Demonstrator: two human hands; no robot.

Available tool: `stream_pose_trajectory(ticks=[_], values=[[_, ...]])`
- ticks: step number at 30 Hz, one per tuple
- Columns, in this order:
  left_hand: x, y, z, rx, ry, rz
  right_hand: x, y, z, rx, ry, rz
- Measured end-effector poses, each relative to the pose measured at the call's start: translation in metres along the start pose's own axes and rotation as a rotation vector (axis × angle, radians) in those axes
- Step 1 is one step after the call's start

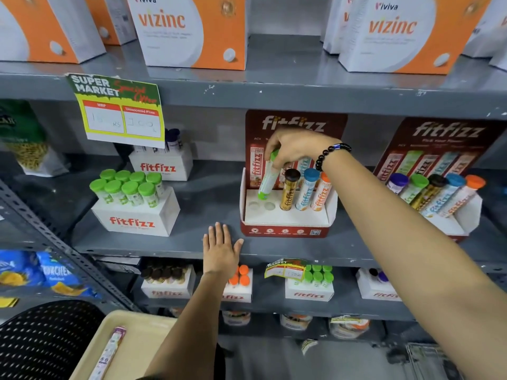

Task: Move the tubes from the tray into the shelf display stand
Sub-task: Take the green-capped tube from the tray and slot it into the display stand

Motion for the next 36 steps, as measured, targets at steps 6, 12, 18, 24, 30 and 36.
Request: stream_pose_trajectory(ticks=[6, 12, 18, 24, 30, 36], values=[[0.0, 0.0, -0.001, -0.01, 0.0, -0.01, 0.002, -0.003, -0.001, 0.037, -0.05, 0.051], [0.0, -0.001, -0.001, -0.012, 0.007, -0.016, 0.006, -0.007, -0.003, 0.129, -0.12, 0.108], [0.001, -0.003, -0.003, -0.01, 0.015, -0.014, 0.008, -0.012, -0.004, 0.201, -0.067, 0.029], [0.0, -0.004, -0.003, -0.004, 0.021, -0.014, 0.012, -0.021, -0.008, 0.246, -0.116, 0.048], [0.0, -0.004, -0.003, -0.005, 0.015, -0.017, 0.013, -0.028, -0.02, 0.263, -0.187, 0.088], [0.0, -0.003, -0.002, 0.0, 0.011, -0.005, 0.012, -0.029, -0.028, 0.244, -0.224, 0.108]])
Point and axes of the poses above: each hand's wrist, its own z-axis away from the middle knuckle, its own y-axis out of the back of the hand, x = y × z, the point moved 2 cm from there along -z, towards the middle knuckle, and after that the axes turned 11 degrees about y, right-handed, at the moved point
